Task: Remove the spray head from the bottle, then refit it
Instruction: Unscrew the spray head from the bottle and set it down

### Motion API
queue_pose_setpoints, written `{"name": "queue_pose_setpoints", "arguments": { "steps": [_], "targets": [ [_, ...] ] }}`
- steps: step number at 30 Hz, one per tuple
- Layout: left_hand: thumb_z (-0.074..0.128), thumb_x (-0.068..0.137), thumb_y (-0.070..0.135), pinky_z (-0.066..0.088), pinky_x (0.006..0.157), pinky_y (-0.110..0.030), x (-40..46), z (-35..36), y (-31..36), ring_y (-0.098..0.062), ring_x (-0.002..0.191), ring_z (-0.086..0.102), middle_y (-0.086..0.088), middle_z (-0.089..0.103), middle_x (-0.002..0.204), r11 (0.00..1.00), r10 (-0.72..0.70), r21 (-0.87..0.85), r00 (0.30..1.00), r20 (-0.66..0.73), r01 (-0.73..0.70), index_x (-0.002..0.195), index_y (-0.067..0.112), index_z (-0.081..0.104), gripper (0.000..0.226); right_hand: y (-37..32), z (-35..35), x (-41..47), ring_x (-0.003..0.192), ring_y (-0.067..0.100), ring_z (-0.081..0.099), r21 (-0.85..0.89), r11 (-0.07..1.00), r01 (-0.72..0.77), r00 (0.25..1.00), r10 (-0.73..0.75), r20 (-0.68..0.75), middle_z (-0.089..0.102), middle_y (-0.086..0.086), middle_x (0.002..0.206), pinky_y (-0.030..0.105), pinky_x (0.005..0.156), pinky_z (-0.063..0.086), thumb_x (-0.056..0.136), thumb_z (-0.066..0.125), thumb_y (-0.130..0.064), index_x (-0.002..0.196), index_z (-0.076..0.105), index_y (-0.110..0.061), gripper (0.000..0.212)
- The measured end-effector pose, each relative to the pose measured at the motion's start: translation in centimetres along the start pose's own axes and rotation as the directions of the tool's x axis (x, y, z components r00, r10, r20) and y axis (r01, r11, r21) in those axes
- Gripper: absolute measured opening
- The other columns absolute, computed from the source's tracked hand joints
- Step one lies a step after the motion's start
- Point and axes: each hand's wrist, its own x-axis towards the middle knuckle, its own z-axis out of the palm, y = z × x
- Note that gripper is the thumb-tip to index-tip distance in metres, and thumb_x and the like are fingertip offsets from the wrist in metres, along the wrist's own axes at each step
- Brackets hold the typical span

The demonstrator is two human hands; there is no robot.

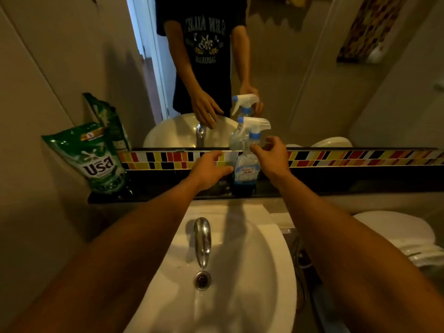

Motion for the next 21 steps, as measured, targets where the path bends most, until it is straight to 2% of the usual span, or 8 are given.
{"name": "queue_pose_setpoints", "arguments": {
  "steps": [3,7,10,12,14,18,21],
  "targets": [
    [0.079,0.085,0.025,0.054,0.092,-0.031,1.6,1.6,0.2,-0.019,0.129,0.055,-0.001,0.056,0.144,0.995,-0.034,-0.094,0.999,0.038,0.037,0.145,0.017,0.049,0.068,0.2,-0.1,1.7,0.127,0.023,0.058,0.056,0.998,0.007,1.000,-0.008,0.024,0.059,0.012,0.144,0.036,0.100,0.053,0.093,0.077,-0.030,0.149,0.048,-0.011,0.065],
    [0.079,0.084,0.025,0.053,0.102,-0.046,3.7,3.8,0.1,-0.023,0.131,0.056,-0.003,0.055,0.146,0.987,-0.073,-0.136,0.996,0.060,0.080,0.146,0.019,0.048,0.069,1.4,0.0,3.3,0.117,0.015,0.060,0.092,0.994,0.060,0.994,-0.068,0.090,0.064,0.006,0.135,0.025,0.090,0.053,0.092,0.079,-0.026,0.144,0.053,-0.012,0.060],
    [0.075,0.088,0.019,0.052,0.103,-0.048,4.7,4.9,0.3,-0.024,0.130,0.057,-0.007,0.059,0.142,0.982,-0.069,-0.172,0.995,0.066,0.080,0.143,0.015,0.051,0.060,2.3,0.1,4.0,0.107,0.007,0.064,0.099,0.992,0.080,0.983,-0.095,0.155,0.067,-0.005,0.119,0.017,0.082,0.052,0.092,0.079,-0.021,0.137,0.059,-0.017,0.050],
    [0.070,0.092,0.012,0.053,0.102,-0.044,5.2,5.5,0.4,-0.023,0.126,0.059,-0.008,0.062,0.137,0.974,-0.080,-0.208,0.996,0.040,0.087,0.140,0.014,0.054,0.051,3.1,0.3,4.2,0.104,0.003,0.066,0.099,0.990,0.097,0.973,-0.115,0.201,0.069,-0.010,0.112,0.018,0.082,0.054,0.092,0.078,-0.017,0.130,0.062,-0.019,0.042],
    [0.066,0.093,0.007,0.054,0.100,-0.042,5.7,5.6,0.4,-0.022,0.122,0.062,-0.007,0.066,0.131,0.961,-0.106,-0.259,0.994,0.000,0.102,0.139,0.013,0.055,0.048,3.8,0.5,4.5,0.103,0.004,0.067,0.097,0.991,0.094,0.967,-0.114,0.229,0.071,-0.007,0.112,0.018,0.081,0.054,0.092,0.078,-0.016,0.128,0.064,-0.018,0.038],
    [0.065,0.092,0.006,0.052,0.082,-0.020,5.8,4.3,2.2,-0.004,0.103,0.065,0.005,0.071,0.111,0.898,-0.077,-0.433,0.997,0.017,0.077,0.135,0.013,0.058,0.044,4.4,0.1,4.9,0.101,0.001,0.068,0.107,0.991,0.078,0.958,-0.104,0.268,0.072,-0.009,0.111,0.015,0.076,0.055,0.091,0.079,-0.015,0.128,0.065,-0.015,0.040],
    [0.073,0.088,0.013,0.050,0.077,-0.022,6.1,3.2,4.2,-0.007,0.107,0.067,0.002,0.073,0.117,0.831,-0.060,-0.548,0.996,0.072,0.090,0.131,0.017,0.061,0.045,4.2,-0.2,5.4,0.102,0.003,0.070,0.110,0.991,0.071,0.944,-0.102,0.314,0.073,-0.007,0.111,0.016,0.078,0.056,0.091,0.078,-0.012,0.126,0.065,-0.013,0.037]
  ]
}}
